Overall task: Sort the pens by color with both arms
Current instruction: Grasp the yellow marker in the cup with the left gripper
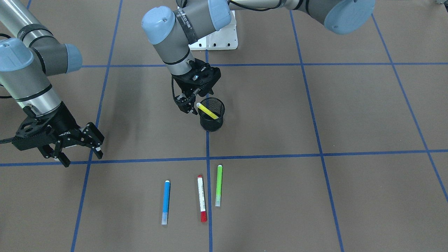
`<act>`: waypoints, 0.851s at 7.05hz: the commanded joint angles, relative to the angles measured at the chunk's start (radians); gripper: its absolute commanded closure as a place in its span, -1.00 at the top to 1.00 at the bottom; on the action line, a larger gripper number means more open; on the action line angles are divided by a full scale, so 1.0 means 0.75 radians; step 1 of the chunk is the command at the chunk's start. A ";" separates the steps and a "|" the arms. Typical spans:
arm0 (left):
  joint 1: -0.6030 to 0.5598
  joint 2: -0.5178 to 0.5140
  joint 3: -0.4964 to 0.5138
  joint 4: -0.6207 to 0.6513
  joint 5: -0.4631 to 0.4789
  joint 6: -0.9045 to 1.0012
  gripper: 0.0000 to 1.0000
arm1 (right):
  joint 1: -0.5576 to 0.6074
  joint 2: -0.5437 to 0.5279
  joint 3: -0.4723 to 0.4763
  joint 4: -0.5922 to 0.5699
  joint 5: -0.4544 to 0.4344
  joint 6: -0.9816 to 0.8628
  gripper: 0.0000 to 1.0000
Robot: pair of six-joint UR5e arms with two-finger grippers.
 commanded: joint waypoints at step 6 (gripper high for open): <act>0.006 -0.001 -0.001 -0.012 0.000 -0.005 0.00 | -0.014 -0.008 -0.010 0.000 -0.067 0.013 0.97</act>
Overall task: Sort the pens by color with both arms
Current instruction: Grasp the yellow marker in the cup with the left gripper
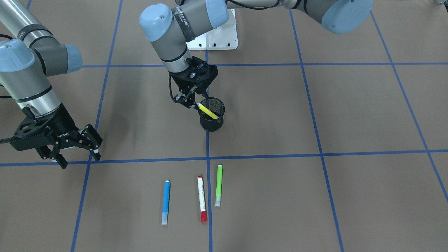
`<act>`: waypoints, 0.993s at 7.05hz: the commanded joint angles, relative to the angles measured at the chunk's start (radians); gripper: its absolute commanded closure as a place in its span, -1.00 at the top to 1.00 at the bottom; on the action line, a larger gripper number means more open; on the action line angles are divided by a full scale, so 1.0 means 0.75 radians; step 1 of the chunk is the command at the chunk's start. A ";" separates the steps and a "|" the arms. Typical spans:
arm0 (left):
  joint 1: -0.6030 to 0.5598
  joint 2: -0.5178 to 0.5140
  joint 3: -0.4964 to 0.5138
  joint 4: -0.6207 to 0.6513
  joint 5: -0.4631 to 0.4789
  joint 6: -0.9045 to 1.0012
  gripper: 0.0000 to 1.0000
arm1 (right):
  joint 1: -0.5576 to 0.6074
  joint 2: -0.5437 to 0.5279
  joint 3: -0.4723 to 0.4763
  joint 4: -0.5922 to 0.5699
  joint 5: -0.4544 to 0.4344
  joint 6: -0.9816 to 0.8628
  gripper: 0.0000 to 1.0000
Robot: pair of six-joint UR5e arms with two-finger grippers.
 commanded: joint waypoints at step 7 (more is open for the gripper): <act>-0.012 0.009 -0.081 -0.016 0.002 0.015 -1.00 | -0.016 -0.006 -0.005 0.000 -0.027 0.003 0.97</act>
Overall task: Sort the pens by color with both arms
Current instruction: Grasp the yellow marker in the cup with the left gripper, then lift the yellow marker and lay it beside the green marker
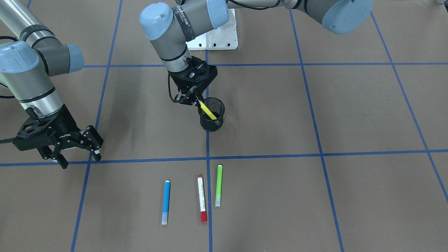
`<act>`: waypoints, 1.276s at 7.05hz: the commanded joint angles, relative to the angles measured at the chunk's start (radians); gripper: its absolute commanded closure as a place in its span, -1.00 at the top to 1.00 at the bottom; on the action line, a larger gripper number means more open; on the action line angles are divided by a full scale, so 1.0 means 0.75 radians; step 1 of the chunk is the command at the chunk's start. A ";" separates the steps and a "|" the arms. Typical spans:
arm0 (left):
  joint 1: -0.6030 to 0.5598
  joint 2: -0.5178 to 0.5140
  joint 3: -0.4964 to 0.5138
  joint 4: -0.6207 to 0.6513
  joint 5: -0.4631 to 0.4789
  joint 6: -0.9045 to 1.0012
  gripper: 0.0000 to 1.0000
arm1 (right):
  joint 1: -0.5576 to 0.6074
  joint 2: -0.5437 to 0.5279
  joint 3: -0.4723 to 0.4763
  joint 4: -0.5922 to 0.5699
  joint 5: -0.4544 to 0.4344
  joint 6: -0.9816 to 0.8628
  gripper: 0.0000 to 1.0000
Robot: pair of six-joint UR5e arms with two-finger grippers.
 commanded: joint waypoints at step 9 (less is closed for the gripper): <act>-0.124 0.537 -0.589 -0.555 0.489 1.009 -1.00 | -0.020 -0.011 0.016 0.014 -0.010 0.001 0.97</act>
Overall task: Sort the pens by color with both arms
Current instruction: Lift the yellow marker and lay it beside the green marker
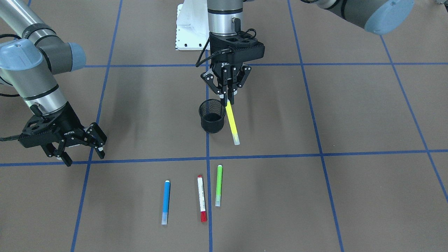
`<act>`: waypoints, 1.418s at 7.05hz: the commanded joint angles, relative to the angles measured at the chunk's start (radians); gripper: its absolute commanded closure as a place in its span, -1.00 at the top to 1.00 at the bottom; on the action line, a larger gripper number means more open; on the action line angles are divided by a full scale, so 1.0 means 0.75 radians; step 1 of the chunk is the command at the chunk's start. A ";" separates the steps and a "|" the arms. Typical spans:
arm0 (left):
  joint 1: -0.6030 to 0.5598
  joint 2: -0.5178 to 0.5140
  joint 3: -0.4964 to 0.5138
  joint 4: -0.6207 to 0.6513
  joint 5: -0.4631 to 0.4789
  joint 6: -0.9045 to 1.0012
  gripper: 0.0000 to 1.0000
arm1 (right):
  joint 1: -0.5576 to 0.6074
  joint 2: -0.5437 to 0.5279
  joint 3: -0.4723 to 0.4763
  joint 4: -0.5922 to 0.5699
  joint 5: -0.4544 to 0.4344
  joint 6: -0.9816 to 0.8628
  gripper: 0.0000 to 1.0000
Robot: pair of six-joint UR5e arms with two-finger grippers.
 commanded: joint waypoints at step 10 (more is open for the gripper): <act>-0.063 -0.019 0.798 -0.853 0.246 0.624 -1.00 | -0.009 -0.003 -0.009 0.001 -0.013 0.000 0.97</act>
